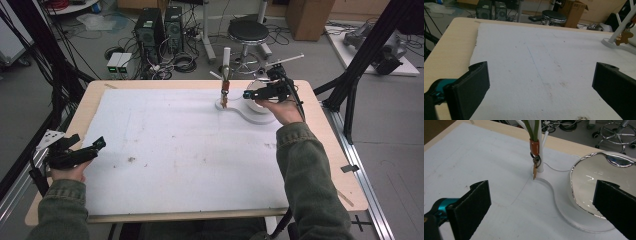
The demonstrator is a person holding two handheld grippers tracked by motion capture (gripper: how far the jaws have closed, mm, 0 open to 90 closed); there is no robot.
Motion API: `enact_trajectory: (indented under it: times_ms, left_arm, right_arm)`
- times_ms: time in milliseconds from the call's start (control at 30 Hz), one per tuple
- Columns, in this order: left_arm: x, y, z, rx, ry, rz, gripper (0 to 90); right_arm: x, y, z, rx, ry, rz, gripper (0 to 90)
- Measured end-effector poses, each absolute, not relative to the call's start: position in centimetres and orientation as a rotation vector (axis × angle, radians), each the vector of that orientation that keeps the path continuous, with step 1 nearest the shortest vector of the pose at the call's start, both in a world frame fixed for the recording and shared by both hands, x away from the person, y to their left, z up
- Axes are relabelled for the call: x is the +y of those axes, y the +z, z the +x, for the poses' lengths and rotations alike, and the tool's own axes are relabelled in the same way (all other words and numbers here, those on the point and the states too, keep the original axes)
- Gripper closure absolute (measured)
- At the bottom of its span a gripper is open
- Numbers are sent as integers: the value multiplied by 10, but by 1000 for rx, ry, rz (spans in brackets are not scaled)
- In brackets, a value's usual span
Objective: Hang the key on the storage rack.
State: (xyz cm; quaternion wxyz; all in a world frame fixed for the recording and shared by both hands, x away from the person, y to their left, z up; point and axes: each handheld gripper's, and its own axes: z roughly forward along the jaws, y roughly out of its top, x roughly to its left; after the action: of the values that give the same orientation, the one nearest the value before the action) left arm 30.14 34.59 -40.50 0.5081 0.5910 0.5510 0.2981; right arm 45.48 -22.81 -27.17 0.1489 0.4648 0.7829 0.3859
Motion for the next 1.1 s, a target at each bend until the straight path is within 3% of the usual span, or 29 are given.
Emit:
enact_trajectory:
  times_ms: [1100]
  left_arm:
    - [346, -405, 300, 1335, 724, 1428, 17]
  right_arm:
    - [-261, -313, 407, 2101, 1203, 1307, 7]
